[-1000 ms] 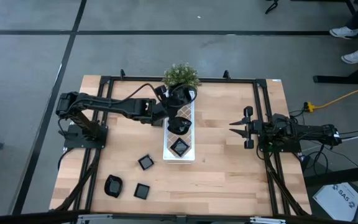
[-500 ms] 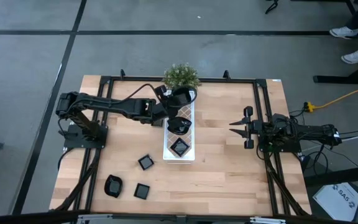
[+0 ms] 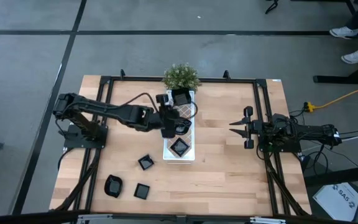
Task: Pick & Place Mini shaped plates
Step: Stack the square plate on top of the square plate on the shelf
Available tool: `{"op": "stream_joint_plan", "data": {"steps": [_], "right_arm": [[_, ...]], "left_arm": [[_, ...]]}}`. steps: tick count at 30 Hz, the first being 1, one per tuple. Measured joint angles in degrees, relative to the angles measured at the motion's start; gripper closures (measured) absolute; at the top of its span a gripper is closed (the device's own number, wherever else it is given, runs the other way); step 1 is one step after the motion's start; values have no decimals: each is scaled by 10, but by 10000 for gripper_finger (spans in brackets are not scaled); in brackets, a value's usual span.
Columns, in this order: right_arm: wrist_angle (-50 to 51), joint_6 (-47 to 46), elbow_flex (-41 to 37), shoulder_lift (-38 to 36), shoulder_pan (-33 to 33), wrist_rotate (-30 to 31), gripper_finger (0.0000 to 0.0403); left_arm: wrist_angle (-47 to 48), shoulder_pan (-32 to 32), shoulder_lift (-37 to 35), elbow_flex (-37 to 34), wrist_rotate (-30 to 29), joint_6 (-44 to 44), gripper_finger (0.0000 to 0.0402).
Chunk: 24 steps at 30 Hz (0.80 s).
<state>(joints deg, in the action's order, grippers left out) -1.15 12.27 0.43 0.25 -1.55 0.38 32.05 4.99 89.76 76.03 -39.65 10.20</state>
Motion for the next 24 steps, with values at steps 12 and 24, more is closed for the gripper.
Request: {"op": "stream_joint_plan", "data": {"steps": [12,24], "right_arm": [[0,0,0,0,0,0,301],[0,0,0,0,0,0,301]], "left_arm": [[66,92,-9,0,5,8,328],[37,133,-109,-147,20,-58,338]]}}
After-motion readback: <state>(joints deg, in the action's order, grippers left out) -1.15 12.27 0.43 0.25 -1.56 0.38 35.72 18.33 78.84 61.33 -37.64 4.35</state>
